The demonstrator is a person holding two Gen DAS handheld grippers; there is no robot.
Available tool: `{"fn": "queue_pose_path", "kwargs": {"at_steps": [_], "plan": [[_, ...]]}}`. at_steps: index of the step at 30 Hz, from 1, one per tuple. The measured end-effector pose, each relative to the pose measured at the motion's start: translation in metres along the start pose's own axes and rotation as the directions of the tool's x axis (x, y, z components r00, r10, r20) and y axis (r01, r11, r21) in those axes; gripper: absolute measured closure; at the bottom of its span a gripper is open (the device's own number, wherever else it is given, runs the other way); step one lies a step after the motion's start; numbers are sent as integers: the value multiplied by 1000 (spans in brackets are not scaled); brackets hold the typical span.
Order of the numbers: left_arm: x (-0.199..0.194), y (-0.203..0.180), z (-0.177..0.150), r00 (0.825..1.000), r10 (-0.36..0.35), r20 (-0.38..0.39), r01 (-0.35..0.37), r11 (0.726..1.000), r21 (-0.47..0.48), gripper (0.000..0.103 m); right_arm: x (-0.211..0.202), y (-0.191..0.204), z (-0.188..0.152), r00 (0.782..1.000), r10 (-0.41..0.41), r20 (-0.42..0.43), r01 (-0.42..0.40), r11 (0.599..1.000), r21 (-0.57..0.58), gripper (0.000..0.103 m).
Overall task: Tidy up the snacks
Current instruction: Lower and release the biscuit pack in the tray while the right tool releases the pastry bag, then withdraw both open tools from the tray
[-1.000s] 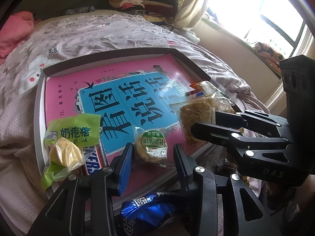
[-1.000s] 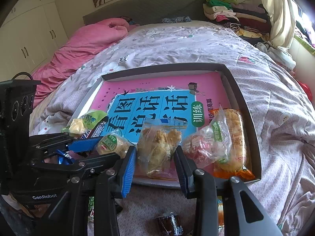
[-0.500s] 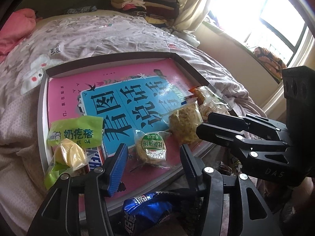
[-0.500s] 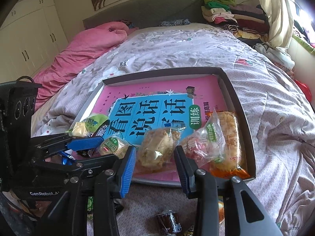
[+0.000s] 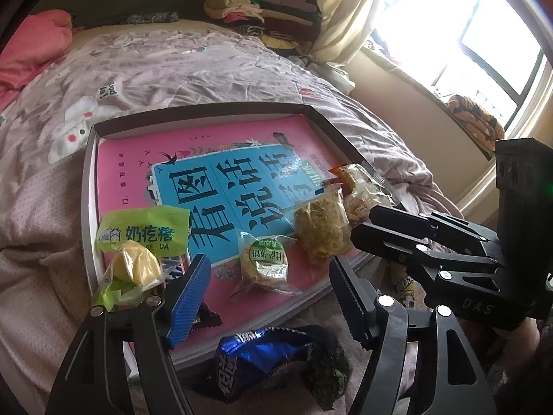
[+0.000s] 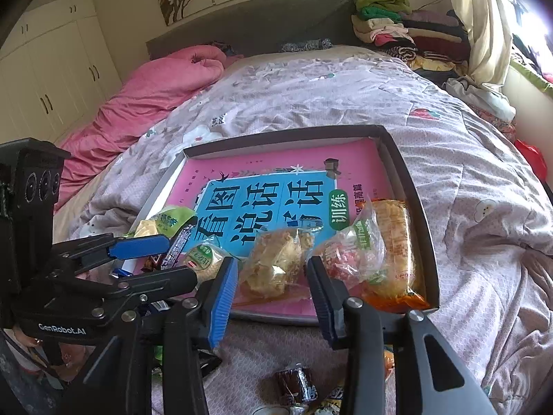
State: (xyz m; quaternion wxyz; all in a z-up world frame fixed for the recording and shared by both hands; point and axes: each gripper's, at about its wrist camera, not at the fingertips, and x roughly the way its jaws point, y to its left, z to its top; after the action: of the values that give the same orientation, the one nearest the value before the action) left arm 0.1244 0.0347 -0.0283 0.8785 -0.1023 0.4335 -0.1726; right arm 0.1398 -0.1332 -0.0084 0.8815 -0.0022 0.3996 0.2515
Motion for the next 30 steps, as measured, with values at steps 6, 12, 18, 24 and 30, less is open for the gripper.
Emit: {"fn": "queue_pose_path", "kwargs": {"at_steps": [6,12,18,24,30], "plan": [[-10,-3,-2,1000,17,25,-17,1000,1,28,-4,-1,0,1000,-2,11,2,1000,5,58],[-23,1,-7,998,43,53,-42,999,-25,25,-9,-1,-2,1000,-3,24,3,1000,8,53],[-30,4,-8,996,59,67,-57,998,-36,24,-16,2,-2,999,-10,48,10,1000,-6,50],[-35,5,-10,995,69,76,-67,997,-33,24,-22,5,-2,998,-18,61,20,999,-30,48],[-54,3,-11,983,107,148,-106,994,-15,24,-27,4,-2,998,-22,67,25,999,-35,47]]}}
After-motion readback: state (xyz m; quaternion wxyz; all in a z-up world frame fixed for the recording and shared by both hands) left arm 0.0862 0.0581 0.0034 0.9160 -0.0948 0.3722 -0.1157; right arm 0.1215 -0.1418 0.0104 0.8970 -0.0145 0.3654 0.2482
